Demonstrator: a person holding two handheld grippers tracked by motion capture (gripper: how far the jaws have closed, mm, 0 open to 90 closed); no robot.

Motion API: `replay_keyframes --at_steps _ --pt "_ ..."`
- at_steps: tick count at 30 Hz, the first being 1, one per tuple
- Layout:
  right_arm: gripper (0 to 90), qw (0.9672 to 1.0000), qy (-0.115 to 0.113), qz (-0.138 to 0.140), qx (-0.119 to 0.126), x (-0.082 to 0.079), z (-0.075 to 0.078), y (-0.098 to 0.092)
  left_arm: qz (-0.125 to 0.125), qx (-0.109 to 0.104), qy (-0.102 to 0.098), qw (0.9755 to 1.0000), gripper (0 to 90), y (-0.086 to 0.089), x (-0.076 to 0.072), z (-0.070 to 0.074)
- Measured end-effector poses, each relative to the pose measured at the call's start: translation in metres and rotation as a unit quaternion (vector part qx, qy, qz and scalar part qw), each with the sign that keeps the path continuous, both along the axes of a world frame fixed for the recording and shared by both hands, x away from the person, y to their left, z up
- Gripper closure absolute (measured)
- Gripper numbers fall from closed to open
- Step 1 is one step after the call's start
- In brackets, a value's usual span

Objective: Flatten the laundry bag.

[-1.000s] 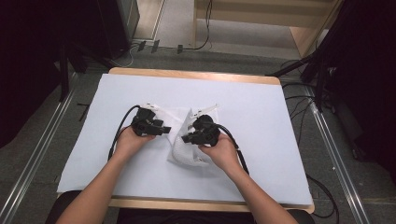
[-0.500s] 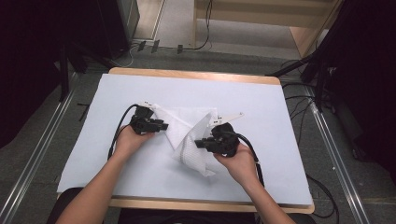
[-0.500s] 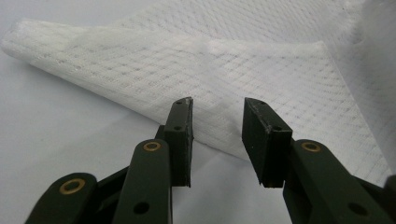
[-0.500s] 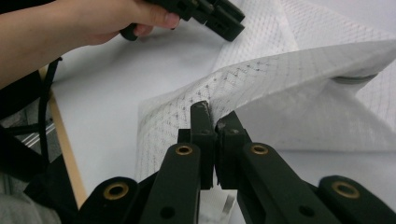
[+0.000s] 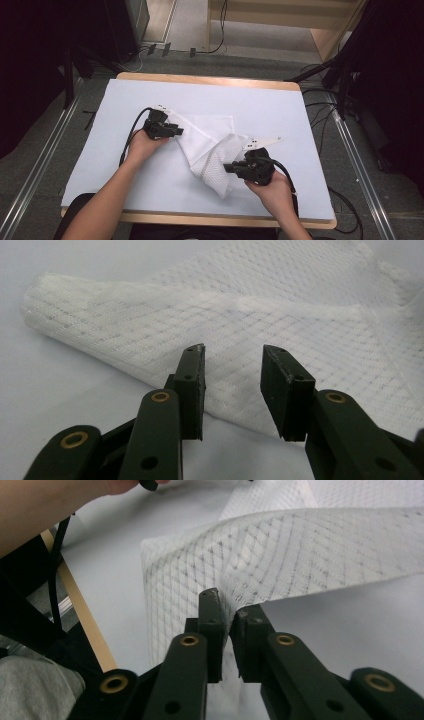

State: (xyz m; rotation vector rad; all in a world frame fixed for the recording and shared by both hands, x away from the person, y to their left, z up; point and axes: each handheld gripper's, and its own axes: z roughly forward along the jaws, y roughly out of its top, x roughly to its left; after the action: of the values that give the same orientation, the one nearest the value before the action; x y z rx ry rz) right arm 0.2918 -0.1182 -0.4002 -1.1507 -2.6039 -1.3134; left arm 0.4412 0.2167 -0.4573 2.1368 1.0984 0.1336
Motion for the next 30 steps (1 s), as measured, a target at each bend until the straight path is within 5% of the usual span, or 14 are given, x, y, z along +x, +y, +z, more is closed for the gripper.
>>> replay_keyframes --at_steps 5,13,17,22,30 --pt "72.5 0.9997 -0.010 -0.022 0.000 -0.005 0.004 -0.011 0.002 -0.002 0.008 1.0000 60.8 -0.001 0.003 0.001" --pt "74.9 0.9981 -0.028 -0.054 0.008 0.002 0.009 -0.029 -0.006 -0.007 0.024 0.9997 63.3 -0.007 0.000 0.006" --pt "79.3 0.9978 -0.027 -0.060 0.003 0.014 0.004 -0.030 -0.021 -0.019 0.030 0.9991 68.9 -0.015 -0.004 0.008" --pt "82.2 0.9973 -0.019 -0.072 -0.003 0.047 -0.009 -0.027 -0.054 -0.048 0.057 0.9957 81.3 -0.037 -0.015 0.009" --pt "82.2 0.9954 -0.013 -0.092 -0.024 0.079 -0.023 -0.032 -0.088 -0.052 0.074 0.9920 83.8 -0.059 -0.026 0.004"
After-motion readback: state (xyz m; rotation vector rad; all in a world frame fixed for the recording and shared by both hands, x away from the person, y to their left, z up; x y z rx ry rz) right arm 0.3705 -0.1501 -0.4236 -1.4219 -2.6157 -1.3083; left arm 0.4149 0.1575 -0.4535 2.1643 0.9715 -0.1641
